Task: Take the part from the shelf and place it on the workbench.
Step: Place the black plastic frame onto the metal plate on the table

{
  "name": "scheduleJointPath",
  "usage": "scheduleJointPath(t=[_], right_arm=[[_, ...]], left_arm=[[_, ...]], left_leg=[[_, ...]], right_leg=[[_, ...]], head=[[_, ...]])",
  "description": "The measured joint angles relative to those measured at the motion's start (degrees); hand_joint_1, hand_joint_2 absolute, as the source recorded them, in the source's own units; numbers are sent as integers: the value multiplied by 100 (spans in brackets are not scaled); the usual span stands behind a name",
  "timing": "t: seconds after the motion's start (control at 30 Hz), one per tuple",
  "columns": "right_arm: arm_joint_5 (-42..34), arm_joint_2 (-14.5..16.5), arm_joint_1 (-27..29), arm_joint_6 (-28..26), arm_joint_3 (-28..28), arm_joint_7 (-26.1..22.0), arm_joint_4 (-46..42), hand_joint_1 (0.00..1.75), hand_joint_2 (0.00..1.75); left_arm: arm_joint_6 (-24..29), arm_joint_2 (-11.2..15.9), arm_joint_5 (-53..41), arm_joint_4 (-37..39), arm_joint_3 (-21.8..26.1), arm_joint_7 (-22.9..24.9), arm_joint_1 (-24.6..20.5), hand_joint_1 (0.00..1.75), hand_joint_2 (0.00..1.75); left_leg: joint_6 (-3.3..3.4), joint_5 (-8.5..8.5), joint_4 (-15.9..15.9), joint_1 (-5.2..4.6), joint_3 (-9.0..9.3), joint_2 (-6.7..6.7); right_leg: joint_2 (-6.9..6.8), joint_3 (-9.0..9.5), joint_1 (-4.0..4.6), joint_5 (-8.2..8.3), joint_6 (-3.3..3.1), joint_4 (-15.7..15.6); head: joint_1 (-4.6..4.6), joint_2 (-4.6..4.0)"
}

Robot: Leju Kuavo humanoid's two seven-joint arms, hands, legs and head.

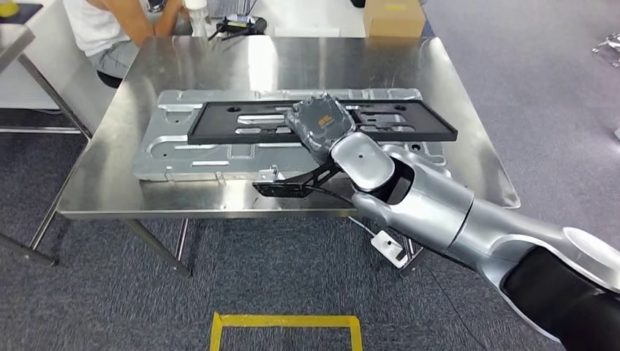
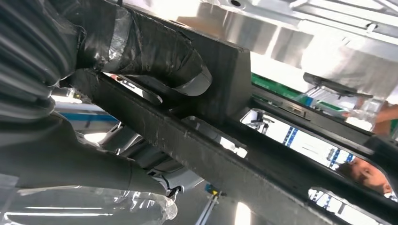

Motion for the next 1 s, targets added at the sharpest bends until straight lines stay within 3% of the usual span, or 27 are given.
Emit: scheduleJointPath(t=[0.07, 0.1, 0.13, 0.2, 0.27, 0.33, 0.4, 0.47, 0.57, 0.6, 0.63, 0.67, 0.7, 0.77, 0.9, 0.93, 1.0], right_arm=[[-12, -14, 32, -5, 2, -8, 16, 175, 175], [-18, -19, 47, -9, 3, -14, 26, 175, 175], [-24, -26, 54, -17, 4, -20, 35, 175, 175], [-34, -37, 52, -38, 3, -32, 57, 175, 175], [-54, -42, 39, -51, 2, -45, 73, 175, 175], [-74, -41, 30, -56, -1, -63, 84, 175, 175], [-79, -40, 25, -60, -9, -75, 97, 175, 175], [-82, -38, 13, -63, -20, -78, 108, 175, 175], [-113, -33, 35, -62, -26, -87, 115, 175, 175], [-125, -33, 50, -62, -26, -92, 119, 175, 175], [-134, -33, 61, -62, -26, -94, 124, 175, 175], [-138, -33, 65, -62, -26, -94, 128, 175, 175], [-139, -32, 66, -62, -26, -94, 133, 175, 175], [-141, -28, 60, -63, -27, -95, 141, 175, 175], [-152, -18, 57, -67, -39, -100, 155, 175, 175], [-152, -18, 49, -68, -48, -100, 156, 175, 175], [-153, -18, 45, -70, -62, -101, 160, 175, 175]], left_arm=[[0, -5, 2, 0, 0, 0, 1, 0, 175], [0, -10, 4, 0, 0, 0, 2, 0, 175], [0, -16, 7, 0, 0, -1, 1, 0, 175], [0, -32, 15, 0, -1, -4, -1, 0, 175], [0, -46, 20, 0, -1, -12, -8, 0, 175], [0, -54, 25, 0, -1, -17, -9, 0, 175], [1, -60, 30, 0, -2, -20, -9, 0, 175], [2, -64, 34, 0, -1, -23, -19, 0, 175], [6, -69, 46, 0, -2, -25, -16, 0, 175], [5, -72, 53, 0, -3, -26, -8, 0, 175], [6, -75, 61, 0, -4, -26, -1, 0, 175], [6, -77, 66, 0, -4, -26, 4, 0, 175], [6, -79, 69, 0, -4, -26, 5, 0, 175], [9, -84, 72, 0, -4, -27, -2, 0, 175], [9, -91, 72, -1, -5, -35, -1, 0, 175], [9, -92, 72, -1, -4, -37, -5, 0, 175], [10, -92, 72, -1, -3, -41, -11, 0, 175]], left_leg=[[21, -70, 1, -19, 75, -5], [24, -111, 1, -29, 129, -10], [21, -155, 0, -37, 194, -16], [1, -247, -3, -49, 325, -25], [-55, -317, -24, -53, 392, -41], [-133, -308, 4, -54, 431, -51], [-191, -325, 172, -47, 423, -32], [-237, -498, 647, -32, 177, -11], [-326, -836, 1481, -3, -465, -4], [-346, -804, 1481, 6, -570, -2], [-358, -639, 1277, 14, -572, 1], [-357, -368, 915, 19, -486, 8], [-342, -91, 517, 18, -376, 19], [-274, 137, 11, -10, -213, 44], [-71, 103, -84, -21, -61, 29], [-31, 88, -85, -18, -9, 23], [19, 19, -85, -21, 77, 17]], right_leg=[[0, -420, 4, -98, -3, 486], [-1, -490, 7, 5, -19, 435], [0, -450, 16, 220, -47, 177], [0, -195, 59, 742, -141, -617], [10, -20, 103, 857, -211, -1074], [25, 67, 105, 794, -255, -1163], [15, 200, 73, 854, -309, -1225], [-2, 300, 41, 831, -348, -1243], [7, 369, 27, 741, -352, -1242], [13, 402, 23, 703, -340, -1239], [16, 448, 17, 661, -324, -1235], [16, 502, 12, 615, -304, -1231], [12, 557, 11, 567, -280, -1222], [11, 622, 20, 484, -213, -1222], [2, 634, 24, 409, -81, -1051], [-2, 532, 19, 381, -59, -862], [-8, 85, 9, 230, -21, -168]], head=[[3, 0], [4, -1], [4, -1], [2, -1], [-3, -1], [-7, -1], [-16, -1], [-38, -1], [-52, -1], [-51, -1], [-53, -1], [-53, -1], [-52, -1], [-51, -1], [-31, -1], [-17, -1], [-3, -1]])
